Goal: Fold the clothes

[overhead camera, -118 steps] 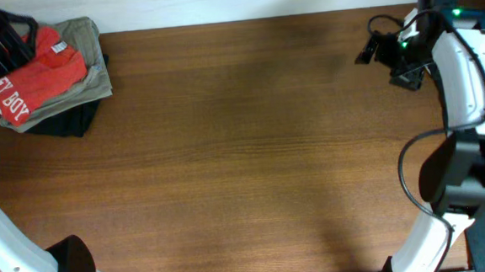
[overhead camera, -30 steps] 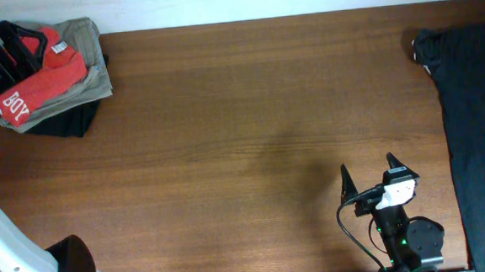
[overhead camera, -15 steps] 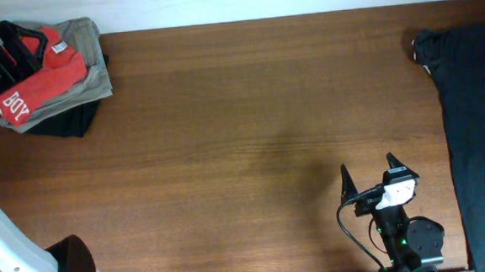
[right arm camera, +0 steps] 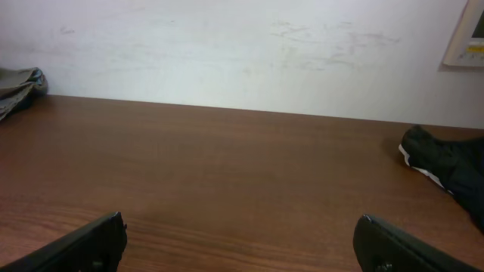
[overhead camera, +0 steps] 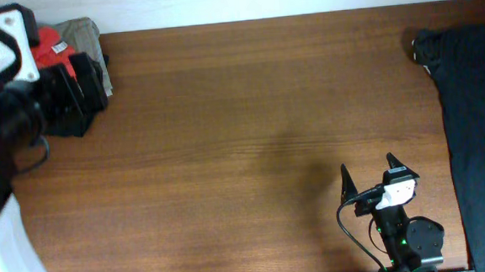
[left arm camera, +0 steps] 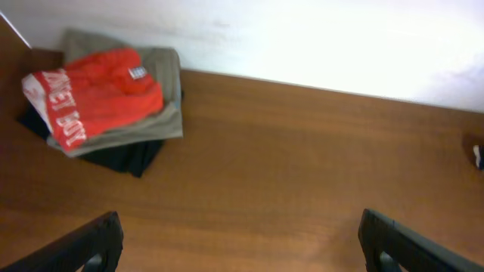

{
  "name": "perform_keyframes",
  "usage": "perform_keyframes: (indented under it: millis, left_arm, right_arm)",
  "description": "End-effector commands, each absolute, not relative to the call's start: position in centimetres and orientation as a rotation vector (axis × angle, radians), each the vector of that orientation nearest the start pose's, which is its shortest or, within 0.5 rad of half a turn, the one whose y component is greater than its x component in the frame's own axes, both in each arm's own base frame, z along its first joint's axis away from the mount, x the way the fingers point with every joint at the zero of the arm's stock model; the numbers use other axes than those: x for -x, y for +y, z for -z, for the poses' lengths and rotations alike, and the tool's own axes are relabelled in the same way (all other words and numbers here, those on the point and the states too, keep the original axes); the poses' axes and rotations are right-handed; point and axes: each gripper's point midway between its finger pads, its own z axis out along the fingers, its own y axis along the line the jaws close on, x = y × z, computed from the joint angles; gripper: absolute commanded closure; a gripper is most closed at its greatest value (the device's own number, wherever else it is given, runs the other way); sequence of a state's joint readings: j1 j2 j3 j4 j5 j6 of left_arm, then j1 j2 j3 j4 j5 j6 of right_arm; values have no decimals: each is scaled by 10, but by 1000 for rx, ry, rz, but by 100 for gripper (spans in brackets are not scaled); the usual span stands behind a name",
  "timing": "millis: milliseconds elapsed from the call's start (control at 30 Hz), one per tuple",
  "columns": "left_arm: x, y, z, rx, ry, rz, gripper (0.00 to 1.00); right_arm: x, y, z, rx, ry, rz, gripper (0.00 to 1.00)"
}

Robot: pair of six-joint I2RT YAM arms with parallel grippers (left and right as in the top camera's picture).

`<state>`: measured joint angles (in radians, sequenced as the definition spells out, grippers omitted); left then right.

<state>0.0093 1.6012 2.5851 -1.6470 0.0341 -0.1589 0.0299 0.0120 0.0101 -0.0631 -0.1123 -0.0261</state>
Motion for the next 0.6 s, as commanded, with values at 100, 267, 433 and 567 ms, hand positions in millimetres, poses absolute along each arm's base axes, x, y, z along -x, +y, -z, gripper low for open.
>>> perform_keyframes:
  millis: [100, 267, 433, 567]
  left_arm:
    - [-293, 7, -422, 268, 2172, 82, 1]
    - [-251, 7, -334, 242, 1910, 113, 1]
    - [-219, 15, -312, 261, 1754, 84, 1]
    - [-210, 24, -295, 292, 1656, 50, 1]
  right_arm:
    - [-245, 27, -158, 123, 1636, -97, 1]
    - [-245, 27, -158, 123, 1636, -97, 1]
    - [-245, 27, -158, 123, 1636, -97, 1]
    - [-245, 27, -158, 123, 1636, -97, 1]
